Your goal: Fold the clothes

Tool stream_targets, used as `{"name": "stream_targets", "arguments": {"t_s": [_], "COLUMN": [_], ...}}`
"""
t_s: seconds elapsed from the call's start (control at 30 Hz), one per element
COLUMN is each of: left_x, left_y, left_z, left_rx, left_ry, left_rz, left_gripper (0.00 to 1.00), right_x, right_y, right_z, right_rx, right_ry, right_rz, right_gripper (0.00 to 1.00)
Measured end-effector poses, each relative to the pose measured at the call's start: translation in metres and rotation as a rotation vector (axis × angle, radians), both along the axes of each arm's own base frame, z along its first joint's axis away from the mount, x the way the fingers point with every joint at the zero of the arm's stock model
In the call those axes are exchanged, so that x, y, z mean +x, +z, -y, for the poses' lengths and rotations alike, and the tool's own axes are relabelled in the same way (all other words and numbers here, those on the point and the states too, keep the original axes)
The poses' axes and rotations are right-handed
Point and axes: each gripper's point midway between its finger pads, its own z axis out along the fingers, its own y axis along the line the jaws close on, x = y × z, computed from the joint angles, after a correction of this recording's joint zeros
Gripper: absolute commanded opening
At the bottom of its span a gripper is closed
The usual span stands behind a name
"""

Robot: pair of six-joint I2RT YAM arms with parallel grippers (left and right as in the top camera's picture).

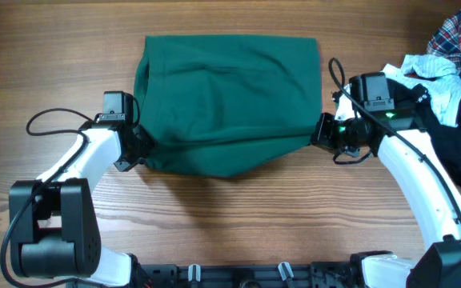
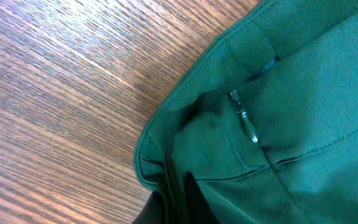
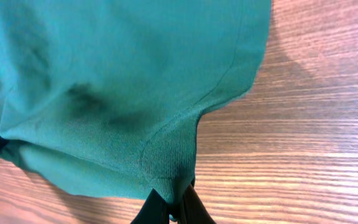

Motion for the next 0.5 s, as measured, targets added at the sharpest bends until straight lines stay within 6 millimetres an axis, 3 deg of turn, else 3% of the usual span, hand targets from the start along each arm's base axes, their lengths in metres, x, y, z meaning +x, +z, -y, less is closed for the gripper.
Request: {"name": "stream_targets", "arguments": {"t_s": [0.27, 0.4, 0.5], "left_x": [-0.008, -0.007, 0.001], "left_y": [0.012, 0.045, 0.085], "left_z": [0.004, 0.003, 0.003], "left_rx": [-0.02, -0.013, -0.005], "left_ry": [-0.014, -0.029, -0.036], "left_rz": [-0.007, 0.054, 0.173], "left_gripper": [0.04, 0.04, 0.04], "right_x": [0.013, 0.005, -0.003], "right_y": [0.032, 0.03, 0.027], "right_z": [-0.001, 0.001, 0.004], "right_rx": [-0.004, -0.015, -0.027], "right_ry": [0.027, 0.027, 0.026], "right_rz": [0.052, 0.016, -0.018], "right_gripper": [0.04, 0.04, 0.04]}}
